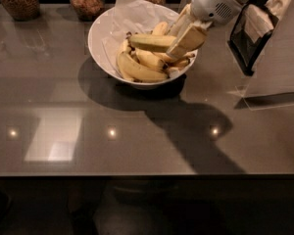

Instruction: Pick banana from white bowl

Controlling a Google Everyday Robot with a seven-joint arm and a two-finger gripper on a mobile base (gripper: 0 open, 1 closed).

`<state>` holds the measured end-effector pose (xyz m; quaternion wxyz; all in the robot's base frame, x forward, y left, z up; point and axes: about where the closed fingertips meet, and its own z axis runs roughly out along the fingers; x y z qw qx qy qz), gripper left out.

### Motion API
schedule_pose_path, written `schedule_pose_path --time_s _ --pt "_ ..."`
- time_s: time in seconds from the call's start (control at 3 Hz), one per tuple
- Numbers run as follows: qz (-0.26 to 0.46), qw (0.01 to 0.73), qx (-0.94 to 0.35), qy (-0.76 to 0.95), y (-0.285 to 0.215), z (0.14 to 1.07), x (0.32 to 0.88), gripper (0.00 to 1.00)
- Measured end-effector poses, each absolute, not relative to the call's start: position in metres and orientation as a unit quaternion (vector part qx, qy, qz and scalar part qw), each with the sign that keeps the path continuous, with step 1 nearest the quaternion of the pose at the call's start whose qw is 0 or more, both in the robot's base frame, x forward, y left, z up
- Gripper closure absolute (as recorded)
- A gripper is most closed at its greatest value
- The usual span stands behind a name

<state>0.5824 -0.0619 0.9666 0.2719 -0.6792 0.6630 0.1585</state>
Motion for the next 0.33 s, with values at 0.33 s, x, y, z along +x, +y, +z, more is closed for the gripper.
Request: schedule_pose_path --time_s 0.33 --pt "0.190 0.316 -0.676 0.638 -0.0785 0.9872 0.5537 1.00"
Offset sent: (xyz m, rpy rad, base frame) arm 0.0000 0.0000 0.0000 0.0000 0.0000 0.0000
